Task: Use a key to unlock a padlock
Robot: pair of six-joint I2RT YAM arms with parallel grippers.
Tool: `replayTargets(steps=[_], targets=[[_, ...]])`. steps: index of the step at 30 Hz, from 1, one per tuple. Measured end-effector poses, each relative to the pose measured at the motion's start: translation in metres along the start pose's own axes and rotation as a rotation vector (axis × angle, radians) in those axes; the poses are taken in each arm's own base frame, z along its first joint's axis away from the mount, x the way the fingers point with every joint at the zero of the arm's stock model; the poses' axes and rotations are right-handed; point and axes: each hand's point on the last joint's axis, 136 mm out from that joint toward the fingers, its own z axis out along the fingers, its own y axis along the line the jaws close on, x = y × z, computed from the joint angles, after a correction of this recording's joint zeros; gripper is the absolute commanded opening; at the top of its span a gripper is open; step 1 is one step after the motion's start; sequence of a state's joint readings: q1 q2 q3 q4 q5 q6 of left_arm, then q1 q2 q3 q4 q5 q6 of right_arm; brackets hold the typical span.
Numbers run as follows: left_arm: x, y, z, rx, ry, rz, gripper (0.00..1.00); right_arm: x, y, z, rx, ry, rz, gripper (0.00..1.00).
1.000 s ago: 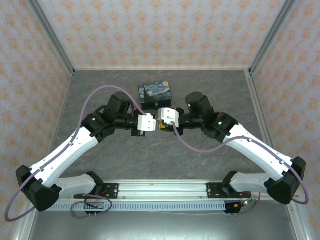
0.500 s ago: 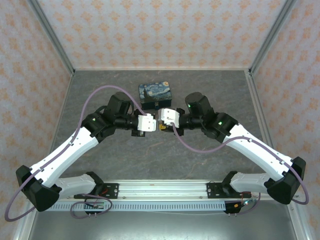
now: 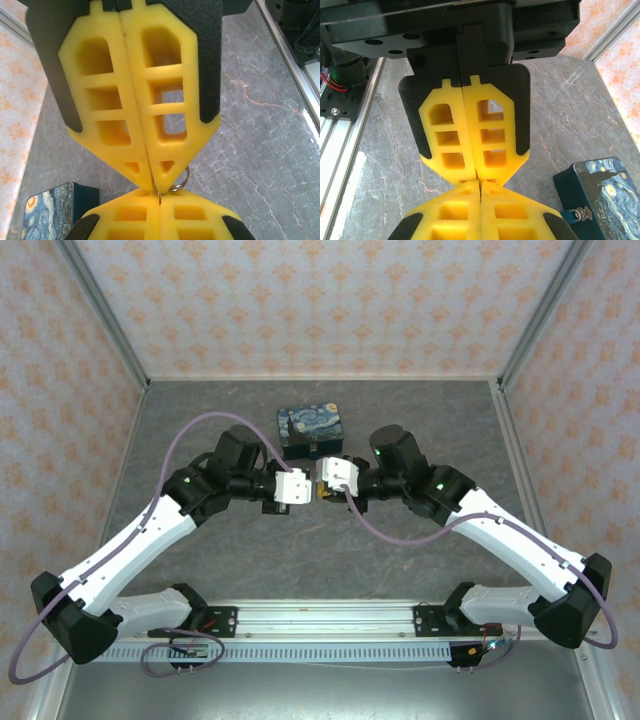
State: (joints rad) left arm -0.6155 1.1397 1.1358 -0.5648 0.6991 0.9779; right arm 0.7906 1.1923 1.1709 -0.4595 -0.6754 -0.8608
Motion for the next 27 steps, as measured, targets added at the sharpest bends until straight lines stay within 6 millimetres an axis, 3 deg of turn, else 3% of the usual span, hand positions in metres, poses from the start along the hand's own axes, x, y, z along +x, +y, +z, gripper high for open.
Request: replayTargets(steps=[2, 4, 10, 18, 22, 27], targets=[[-0.001, 0.001, -0.001, -0.004, -0.004, -0.002, 0.17, -0.001, -0.002, -0.001, 0.000, -0.008, 0.018, 0.00], [-0.003, 0.002, -0.002, -0.010, -0.010, 0.000, 0.31, 0.003, -0.006, -0.002, 0.010, -0.008, 0.045, 0.00], [-0.011, 0.003, -0.006, -0.031, -0.052, -0.009, 0.55, 0.028, -0.018, -0.011, 0.070, -0.007, 0.152, 0.00], [-0.004, 0.015, 0.000, -0.151, -0.113, -0.216, 0.60, 0.026, -0.035, -0.032, 0.202, -0.169, 0.316, 0.00], [-0.002, 0.038, 0.001, -0.274, -0.191, -0.453, 0.61, 0.010, -0.046, -0.041, 0.261, -0.309, 0.418, 0.00], [-0.019, 0.073, -0.020, -0.407, -0.354, -0.745, 0.62, -0.004, -0.065, -0.054, 0.331, -0.497, 0.579, 0.00]])
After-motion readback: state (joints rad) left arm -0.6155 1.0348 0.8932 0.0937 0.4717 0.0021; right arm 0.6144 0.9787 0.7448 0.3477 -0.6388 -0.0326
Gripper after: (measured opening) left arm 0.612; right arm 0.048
